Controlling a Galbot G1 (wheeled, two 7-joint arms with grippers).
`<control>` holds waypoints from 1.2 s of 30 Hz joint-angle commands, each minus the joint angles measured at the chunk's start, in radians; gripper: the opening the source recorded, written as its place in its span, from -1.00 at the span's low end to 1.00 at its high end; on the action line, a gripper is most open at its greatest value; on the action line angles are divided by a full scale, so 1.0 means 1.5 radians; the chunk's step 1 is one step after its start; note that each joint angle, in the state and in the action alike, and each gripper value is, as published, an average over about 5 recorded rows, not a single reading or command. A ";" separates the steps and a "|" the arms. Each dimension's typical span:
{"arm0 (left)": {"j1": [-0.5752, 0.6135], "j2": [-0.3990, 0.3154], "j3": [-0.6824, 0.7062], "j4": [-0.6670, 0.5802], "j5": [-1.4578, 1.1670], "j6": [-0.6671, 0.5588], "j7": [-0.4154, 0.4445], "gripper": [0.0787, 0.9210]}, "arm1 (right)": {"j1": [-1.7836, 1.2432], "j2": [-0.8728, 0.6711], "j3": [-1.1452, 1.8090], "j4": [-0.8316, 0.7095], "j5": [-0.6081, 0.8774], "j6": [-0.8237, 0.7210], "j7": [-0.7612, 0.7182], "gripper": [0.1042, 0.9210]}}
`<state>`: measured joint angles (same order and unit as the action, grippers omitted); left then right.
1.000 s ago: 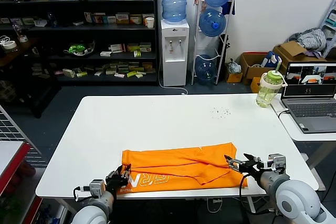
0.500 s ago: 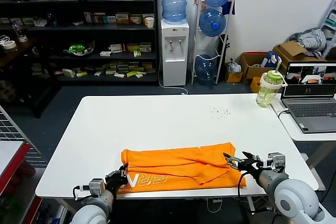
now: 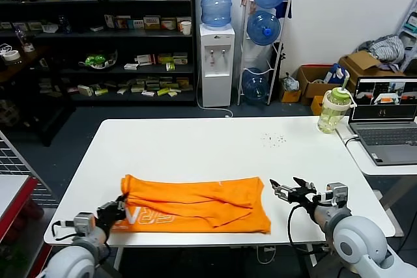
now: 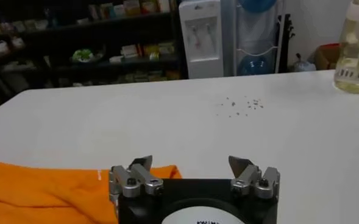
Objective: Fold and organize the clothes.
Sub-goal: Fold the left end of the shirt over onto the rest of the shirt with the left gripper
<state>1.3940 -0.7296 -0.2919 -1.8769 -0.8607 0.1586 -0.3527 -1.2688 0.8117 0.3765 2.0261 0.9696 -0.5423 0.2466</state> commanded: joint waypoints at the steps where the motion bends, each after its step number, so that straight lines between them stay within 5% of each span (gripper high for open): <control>1: 0.078 0.174 -0.164 0.101 -0.024 -0.021 0.049 -0.93 | 0.027 0.013 -0.018 -0.013 -0.020 0.010 -0.012 0.76; 10: 0.002 0.260 -0.117 0.241 0.015 -0.042 0.092 -0.93 | 0.042 0.043 -0.042 -0.043 -0.048 0.023 -0.032 0.76; 18: -0.005 0.278 -0.078 0.193 -0.024 -0.001 0.072 -0.93 | 0.037 0.053 -0.043 -0.048 -0.064 0.025 -0.033 0.76; 22: -0.005 0.232 -0.072 0.080 -0.147 0.061 0.006 -0.93 | 0.032 0.059 -0.044 -0.043 -0.072 0.021 -0.029 0.76; 27: -0.049 0.116 -0.038 -0.052 -0.286 0.114 -0.107 -0.93 | 0.022 0.065 -0.044 -0.034 -0.079 0.014 -0.018 0.76; 36: -0.129 -0.011 0.040 -0.128 -0.345 0.133 -0.217 -0.93 | -0.002 0.067 -0.033 -0.021 -0.081 0.001 0.001 0.76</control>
<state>1.3084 -0.5596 -0.3293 -1.8926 -1.1977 0.2898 -0.4908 -1.2562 0.9070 0.3238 1.9886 0.8554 -0.5350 0.2354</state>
